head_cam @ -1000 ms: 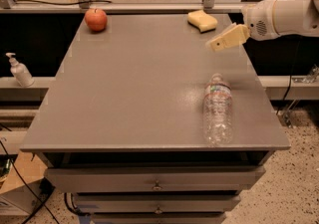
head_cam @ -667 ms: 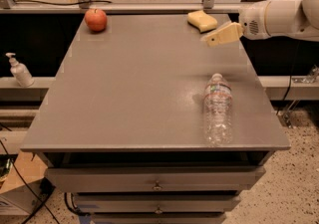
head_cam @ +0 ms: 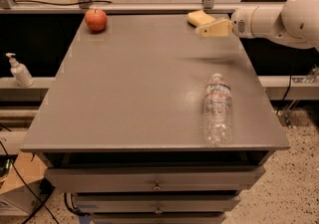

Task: Move sponge near apple

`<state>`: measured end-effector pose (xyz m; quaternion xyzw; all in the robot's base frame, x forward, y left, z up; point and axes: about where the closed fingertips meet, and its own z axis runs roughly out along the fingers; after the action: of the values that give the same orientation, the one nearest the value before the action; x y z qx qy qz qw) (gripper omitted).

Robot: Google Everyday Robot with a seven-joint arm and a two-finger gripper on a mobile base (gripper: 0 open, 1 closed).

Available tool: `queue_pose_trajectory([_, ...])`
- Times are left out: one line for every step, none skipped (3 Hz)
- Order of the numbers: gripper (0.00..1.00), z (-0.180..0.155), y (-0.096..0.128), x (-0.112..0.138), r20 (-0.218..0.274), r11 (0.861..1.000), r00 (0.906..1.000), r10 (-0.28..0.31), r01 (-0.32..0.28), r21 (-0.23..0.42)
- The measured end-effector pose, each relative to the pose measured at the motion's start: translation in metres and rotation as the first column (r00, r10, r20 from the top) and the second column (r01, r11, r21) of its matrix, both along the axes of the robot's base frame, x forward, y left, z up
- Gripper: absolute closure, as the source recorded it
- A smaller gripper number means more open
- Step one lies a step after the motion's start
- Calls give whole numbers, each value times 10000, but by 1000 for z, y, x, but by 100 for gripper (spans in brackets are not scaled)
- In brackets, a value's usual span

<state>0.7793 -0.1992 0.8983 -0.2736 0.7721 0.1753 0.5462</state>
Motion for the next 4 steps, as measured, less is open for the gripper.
queue_pose_trajectory([0, -15, -7, 28, -151, 9988, 9990, -429, 432, 220])
queue_pose_trajectory([0, -30, -13, 49, -324, 9973, 9970, -704, 711, 192])
queue_pose_trajectory([0, -44, -14, 66, -469, 9968, 9958, -789, 794, 86])
queue_pose_trajectory([0, -53, -11, 78, -564, 9974, 9958, -716, 714, -62])
